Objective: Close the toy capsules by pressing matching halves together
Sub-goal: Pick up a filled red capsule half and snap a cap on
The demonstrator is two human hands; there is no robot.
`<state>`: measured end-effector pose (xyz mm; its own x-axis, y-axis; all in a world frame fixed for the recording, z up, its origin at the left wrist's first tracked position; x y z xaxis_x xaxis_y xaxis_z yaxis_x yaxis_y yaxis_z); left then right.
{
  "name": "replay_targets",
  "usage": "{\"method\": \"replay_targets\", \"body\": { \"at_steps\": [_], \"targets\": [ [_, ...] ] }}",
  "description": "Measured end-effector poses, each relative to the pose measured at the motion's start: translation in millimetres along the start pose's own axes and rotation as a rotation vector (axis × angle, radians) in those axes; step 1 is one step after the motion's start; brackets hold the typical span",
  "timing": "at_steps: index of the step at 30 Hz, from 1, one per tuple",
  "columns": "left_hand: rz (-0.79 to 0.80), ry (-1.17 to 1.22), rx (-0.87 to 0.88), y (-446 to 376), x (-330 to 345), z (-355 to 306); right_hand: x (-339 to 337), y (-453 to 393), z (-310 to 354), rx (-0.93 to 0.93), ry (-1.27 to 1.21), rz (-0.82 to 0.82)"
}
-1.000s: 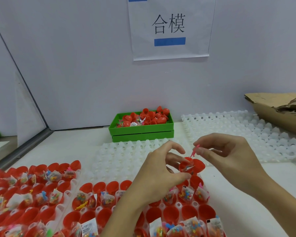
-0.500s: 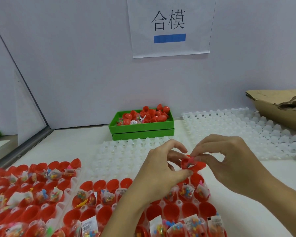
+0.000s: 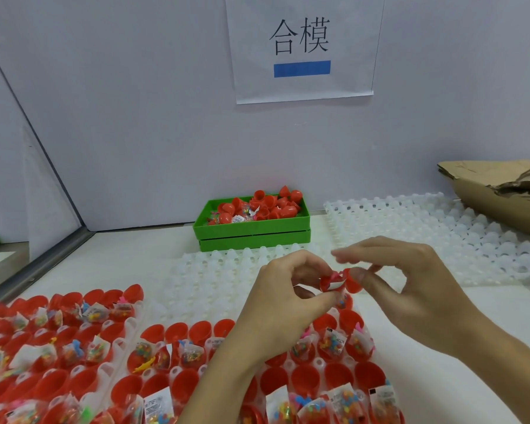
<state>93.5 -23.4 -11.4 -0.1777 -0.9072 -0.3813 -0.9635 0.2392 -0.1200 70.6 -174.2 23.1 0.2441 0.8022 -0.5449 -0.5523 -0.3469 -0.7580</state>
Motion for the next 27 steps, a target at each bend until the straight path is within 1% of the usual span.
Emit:
{"method": "replay_targets", "body": {
  "at_steps": [2,3,6,7,8,9,12,17,23,25,27],
  "targets": [
    [-0.002,0.004,0.004,-0.1,-0.6,-0.8,-6.2,2.8,-9.1,0.071,-0.029,-0.07],
    [-0.001,0.005,0.006,0.0,-0.8,-1.2,-5.4,4.6,-16.5,0.146,-0.074,-0.048],
    [-0.011,0.002,0.019,0.6,-2.4,-2.7,12.3,15.0,-34.2,0.407,-0.358,0.181],
    [-0.021,-0.001,0.022,0.6,-3.2,-3.0,16.4,17.3,-35.8,0.446,-0.456,0.212],
    [-0.032,-0.001,0.023,0.3,-4.2,-3.1,17.3,17.0,-36.4,0.451,-0.513,0.199],
    [-0.041,0.0,0.021,0.0,-4.7,-2.9,15.5,15.5,-37.5,0.438,-0.508,0.166],
    [-0.069,-0.021,0.024,-0.5,-4.8,-2.2,7.6,10.8,-37.8,0.373,-0.359,0.077],
    [-0.092,-0.061,0.035,-1.2,-4.6,-0.6,3.9,5.8,-24.9,0.227,-0.262,0.031],
    [-0.073,-0.079,0.06,-0.1,-0.9,-1.6,2.1,-2.8,0.1,-0.069,0.047,0.152],
    [-0.076,-0.069,0.065,0.0,-1.9,-1.5,4.0,-3.4,4.1,-0.111,0.083,0.161],
    [-0.079,-0.06,0.073,-0.1,-3.1,-2.0,3.6,-3.7,5.2,-0.111,0.082,0.147]
  ]
}}
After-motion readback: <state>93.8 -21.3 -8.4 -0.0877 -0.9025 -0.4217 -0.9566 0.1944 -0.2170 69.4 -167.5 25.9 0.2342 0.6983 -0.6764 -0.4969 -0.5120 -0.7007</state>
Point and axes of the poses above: each hand's wrist, its own y-axis away from the middle knuckle, its own x-axis out of the palm, z = x × y, the point moved 7 cm from there along -y, towards the middle knuckle, and after that the axes turned 13 degrees about -x, right-handed, at the moved point
